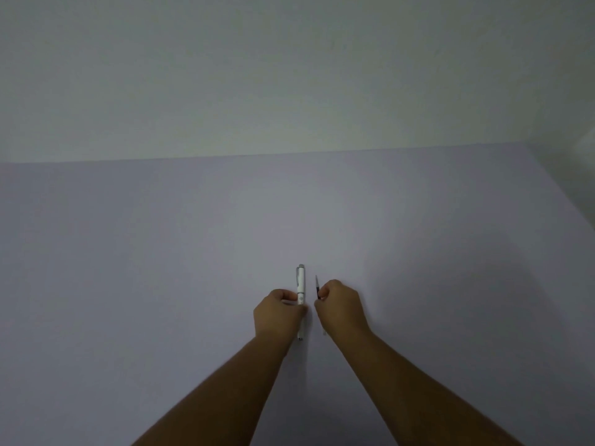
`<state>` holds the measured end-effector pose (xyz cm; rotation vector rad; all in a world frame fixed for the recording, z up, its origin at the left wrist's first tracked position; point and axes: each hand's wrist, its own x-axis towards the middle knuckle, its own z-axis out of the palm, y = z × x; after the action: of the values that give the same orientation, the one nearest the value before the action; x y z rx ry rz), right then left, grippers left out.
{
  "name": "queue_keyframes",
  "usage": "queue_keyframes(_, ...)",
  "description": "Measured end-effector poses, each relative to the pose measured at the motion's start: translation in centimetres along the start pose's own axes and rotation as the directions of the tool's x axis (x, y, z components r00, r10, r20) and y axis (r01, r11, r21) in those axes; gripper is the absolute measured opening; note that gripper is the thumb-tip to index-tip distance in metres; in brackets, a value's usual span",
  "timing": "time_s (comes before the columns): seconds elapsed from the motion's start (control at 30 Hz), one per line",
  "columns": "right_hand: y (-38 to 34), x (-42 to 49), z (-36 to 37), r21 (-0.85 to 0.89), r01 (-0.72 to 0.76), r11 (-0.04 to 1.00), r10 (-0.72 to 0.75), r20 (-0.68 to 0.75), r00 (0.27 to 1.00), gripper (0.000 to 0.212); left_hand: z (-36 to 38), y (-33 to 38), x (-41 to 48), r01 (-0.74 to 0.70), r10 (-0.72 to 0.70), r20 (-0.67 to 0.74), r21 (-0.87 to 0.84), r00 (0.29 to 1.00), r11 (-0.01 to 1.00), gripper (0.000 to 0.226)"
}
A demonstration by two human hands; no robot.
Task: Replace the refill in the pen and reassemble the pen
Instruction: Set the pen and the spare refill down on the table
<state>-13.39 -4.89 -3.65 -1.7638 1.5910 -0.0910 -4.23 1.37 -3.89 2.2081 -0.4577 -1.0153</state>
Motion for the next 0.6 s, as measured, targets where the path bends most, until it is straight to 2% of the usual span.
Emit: queue_keyframes(0.6, 0.12, -0.45, 0.28, 0.080, 0.005, 0.997, -0.004, -0.014, 1.000, 0.012, -0.07, -0.41, 0.28, -0.024, 0.024, -0.015, 0.024, 1.000, 0.999, 0.018)
